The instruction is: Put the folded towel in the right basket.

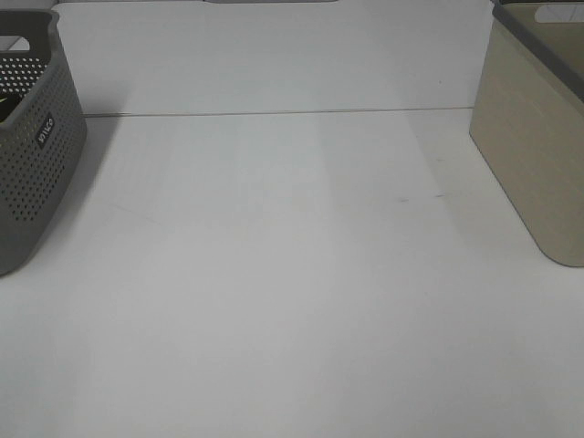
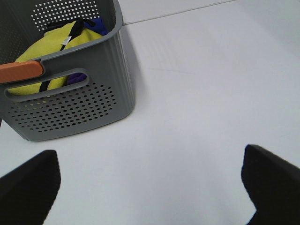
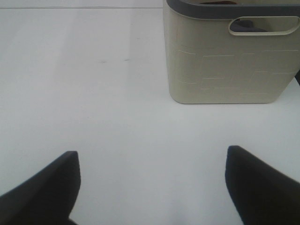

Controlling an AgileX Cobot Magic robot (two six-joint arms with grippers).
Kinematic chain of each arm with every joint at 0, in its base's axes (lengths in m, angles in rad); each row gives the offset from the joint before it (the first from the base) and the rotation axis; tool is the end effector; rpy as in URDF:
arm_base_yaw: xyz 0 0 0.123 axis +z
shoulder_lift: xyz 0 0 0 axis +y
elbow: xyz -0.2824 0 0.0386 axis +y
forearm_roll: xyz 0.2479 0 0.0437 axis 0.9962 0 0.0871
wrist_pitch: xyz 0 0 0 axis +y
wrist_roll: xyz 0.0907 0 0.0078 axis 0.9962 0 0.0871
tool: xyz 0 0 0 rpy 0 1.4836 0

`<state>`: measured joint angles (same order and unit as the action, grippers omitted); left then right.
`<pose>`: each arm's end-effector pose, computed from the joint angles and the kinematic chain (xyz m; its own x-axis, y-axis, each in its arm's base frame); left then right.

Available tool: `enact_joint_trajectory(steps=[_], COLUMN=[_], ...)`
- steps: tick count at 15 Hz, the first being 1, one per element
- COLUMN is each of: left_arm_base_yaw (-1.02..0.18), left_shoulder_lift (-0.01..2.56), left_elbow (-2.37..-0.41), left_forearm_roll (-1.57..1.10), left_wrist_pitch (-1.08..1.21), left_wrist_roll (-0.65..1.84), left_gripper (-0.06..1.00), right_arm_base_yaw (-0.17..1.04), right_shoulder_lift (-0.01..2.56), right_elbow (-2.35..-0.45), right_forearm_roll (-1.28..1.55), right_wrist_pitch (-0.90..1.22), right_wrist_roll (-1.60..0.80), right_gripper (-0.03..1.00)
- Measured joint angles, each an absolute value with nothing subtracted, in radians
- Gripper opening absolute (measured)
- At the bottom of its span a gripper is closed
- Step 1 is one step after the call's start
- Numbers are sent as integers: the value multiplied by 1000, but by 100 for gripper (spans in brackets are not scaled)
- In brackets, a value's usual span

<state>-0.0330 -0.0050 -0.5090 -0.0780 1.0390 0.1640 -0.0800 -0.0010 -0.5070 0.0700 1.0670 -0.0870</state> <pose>-0.0061 -0.0059 0.2816 -0.4076 0.1373 -0.9028 0.1454 0.9858 0.0843 -0.0057 0.0061 0.2788 -0.4528 -0.0169 -0.8914 0.0013 0.9998 -0.0196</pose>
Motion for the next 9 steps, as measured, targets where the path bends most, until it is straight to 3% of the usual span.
enact_joint_trajectory(steps=[4,9], left_arm_base_yaw=[-33,-33], left_shoulder_lift=[-5,-5], left_elbow=[-509,-509], left_forearm_roll=[-78,-78], left_wrist_pitch=[1039,1039], left_wrist_roll=[164,164], left_gripper=[99,99], right_arm_base_yaw=[-25,-54], right_shoulder_lift=[-1,-4], right_elbow=[-507,-507], right_forearm_roll=[75,77], right_wrist_pitch=[1067,1064], right_wrist_roll=[-86,-85], right_gripper=[79,79])
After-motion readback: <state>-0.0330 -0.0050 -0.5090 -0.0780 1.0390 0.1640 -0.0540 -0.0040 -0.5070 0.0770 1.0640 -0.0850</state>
